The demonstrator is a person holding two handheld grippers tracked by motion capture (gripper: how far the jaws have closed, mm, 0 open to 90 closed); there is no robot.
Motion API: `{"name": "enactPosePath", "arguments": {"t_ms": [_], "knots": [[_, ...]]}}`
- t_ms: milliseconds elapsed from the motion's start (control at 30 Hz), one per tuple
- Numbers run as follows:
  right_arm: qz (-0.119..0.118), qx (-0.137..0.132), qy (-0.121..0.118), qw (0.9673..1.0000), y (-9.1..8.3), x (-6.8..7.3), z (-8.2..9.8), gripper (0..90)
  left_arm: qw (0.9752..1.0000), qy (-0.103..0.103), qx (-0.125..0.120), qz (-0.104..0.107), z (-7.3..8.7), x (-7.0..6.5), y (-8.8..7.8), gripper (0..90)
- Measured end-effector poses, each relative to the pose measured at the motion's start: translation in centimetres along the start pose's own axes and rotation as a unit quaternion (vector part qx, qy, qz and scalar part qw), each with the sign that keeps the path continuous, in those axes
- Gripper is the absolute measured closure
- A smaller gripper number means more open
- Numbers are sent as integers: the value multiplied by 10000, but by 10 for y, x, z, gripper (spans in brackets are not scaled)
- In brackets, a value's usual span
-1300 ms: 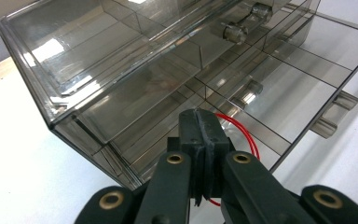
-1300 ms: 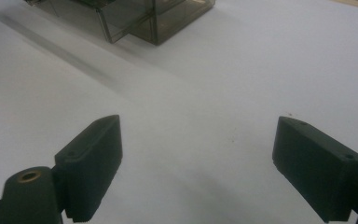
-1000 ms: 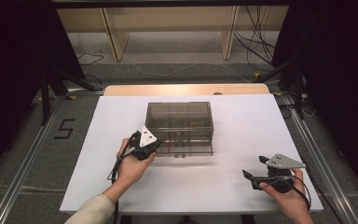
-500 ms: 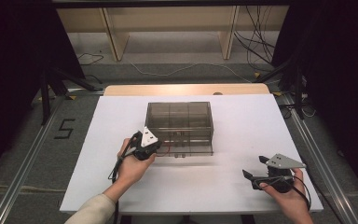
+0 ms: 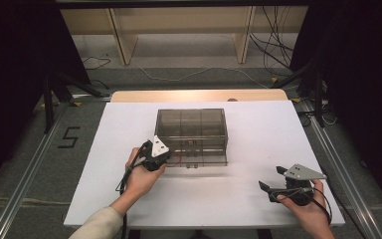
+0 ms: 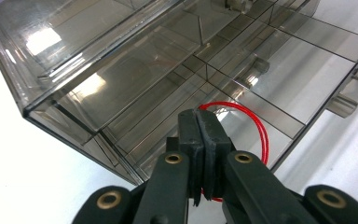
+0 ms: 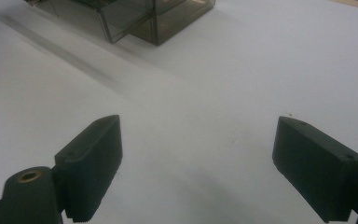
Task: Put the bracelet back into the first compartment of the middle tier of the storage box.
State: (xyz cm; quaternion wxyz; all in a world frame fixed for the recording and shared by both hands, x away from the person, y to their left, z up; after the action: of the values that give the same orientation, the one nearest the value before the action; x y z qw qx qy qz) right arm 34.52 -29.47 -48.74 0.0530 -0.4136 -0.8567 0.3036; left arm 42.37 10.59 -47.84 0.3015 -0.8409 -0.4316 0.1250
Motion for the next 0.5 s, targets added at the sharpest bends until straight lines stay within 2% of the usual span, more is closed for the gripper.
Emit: {"name": "enactPosePath", "arguments": {"t_ms": [267, 500], "knots": [[0, -6, -1, 10000, 0, 0, 0, 167, 9999, -56, -86, -12, -1, 2, -3, 858], [4, -7, -34, 10000, 0, -1, 0, 167, 9995, -218, -218, 26, -3, 7, -13, 852]]}}
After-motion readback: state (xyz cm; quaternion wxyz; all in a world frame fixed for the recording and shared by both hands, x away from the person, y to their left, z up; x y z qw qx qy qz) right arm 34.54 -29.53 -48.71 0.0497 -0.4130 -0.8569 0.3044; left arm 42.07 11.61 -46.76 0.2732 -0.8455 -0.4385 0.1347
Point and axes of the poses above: each handheld gripper's, and its own axes: y roughly forward along the jaws, z roughly out of its underside, x roughly to its left, the point moved 3 cm from there along y, roughly forward along the jaws, and after that the axes turned 9 degrees about -y, right-handed, at the moved point
